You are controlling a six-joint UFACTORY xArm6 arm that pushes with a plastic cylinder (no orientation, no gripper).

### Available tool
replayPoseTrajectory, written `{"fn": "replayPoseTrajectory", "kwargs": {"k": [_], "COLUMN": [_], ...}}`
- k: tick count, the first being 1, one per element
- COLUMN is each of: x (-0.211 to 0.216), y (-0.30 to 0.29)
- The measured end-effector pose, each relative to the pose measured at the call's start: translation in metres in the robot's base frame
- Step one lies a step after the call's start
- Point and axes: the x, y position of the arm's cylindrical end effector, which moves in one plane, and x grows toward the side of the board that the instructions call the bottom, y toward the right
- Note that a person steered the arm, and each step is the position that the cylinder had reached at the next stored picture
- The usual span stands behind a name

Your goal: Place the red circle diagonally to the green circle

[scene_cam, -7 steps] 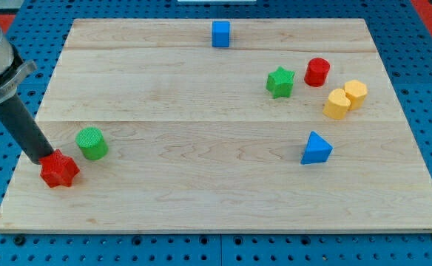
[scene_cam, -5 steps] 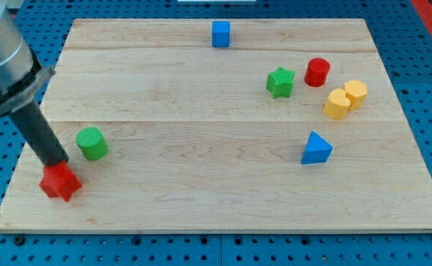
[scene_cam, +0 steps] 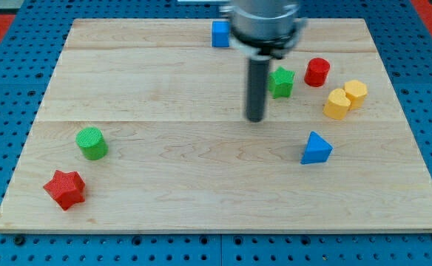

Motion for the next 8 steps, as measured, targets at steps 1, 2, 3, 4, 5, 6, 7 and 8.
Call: {"fn": "replayPoseTrajectory", "kwargs": {"k": [1,2,3,4,5,6,7,8], "x": [-0.027,-0.053,-0.063,-0.099,-0.099,-0.116,-0.126,-0.126], "y": [0.059,0.095,0.14,0.077,0.005,-0.032,-0.036,-0.087]}}
